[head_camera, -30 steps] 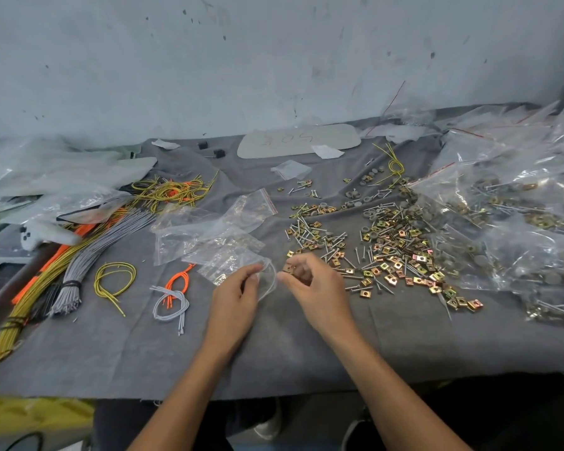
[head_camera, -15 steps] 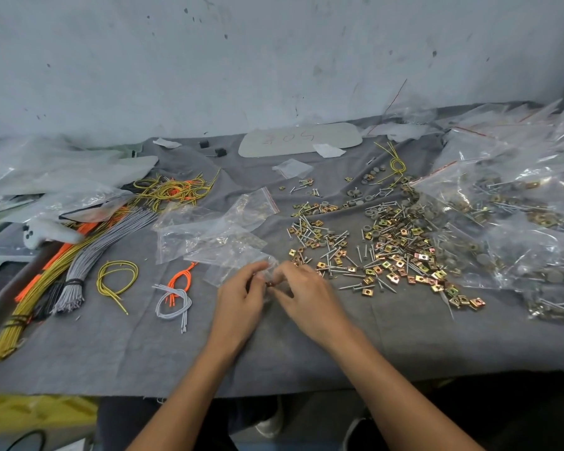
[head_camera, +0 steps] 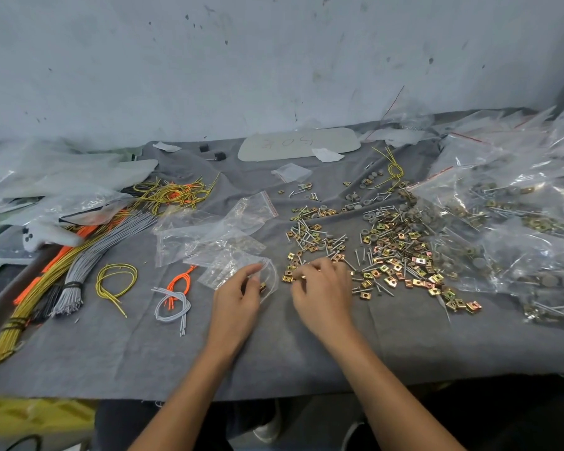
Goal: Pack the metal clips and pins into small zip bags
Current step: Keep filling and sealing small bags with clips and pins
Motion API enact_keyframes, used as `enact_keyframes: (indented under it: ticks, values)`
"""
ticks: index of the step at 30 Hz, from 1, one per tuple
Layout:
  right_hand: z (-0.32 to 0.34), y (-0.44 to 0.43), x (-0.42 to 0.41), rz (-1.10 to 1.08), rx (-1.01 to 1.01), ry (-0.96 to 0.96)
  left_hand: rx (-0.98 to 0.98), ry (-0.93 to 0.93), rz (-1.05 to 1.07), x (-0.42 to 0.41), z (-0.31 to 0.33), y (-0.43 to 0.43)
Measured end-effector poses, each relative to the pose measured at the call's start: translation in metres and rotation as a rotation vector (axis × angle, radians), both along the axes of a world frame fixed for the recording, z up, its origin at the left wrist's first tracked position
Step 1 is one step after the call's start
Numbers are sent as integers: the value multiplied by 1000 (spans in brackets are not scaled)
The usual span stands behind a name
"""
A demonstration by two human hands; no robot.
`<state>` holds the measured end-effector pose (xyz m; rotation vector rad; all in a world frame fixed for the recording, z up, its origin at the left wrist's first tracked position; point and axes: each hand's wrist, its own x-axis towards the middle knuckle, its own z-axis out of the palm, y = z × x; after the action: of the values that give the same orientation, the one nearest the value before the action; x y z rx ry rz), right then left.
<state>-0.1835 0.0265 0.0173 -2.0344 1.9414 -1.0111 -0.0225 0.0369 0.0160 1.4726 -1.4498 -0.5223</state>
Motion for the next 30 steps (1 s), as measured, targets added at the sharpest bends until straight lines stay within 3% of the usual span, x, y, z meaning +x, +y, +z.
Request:
enact_keyframes:
  ticks: [4,9,13,16,20,24,26,30]
  values:
    - [-4,-2,5,103,-57,154,1,26,8,1,-1,-1]
    - [-4,-3,6,125,-59,173,-1,11,15,1,-3,-3]
    - [1,0,5,100,-144,52,4,1,4,1,-3,-3]
    - [2,6,7,211,-250,-31,6,-15,2,0,-1,-2]
    - [3,10,10,404,-254,131,23,-11,-3,-1,0,-1]
    - [9,11,9,468,-201,158,25,-10,-2,-1,2,0]
    - [11,11,10,403,-178,102,28,1,-6,-1,1,0]
    - [7,5,3,61,-106,14,26,35,-1,-1,-1,0]
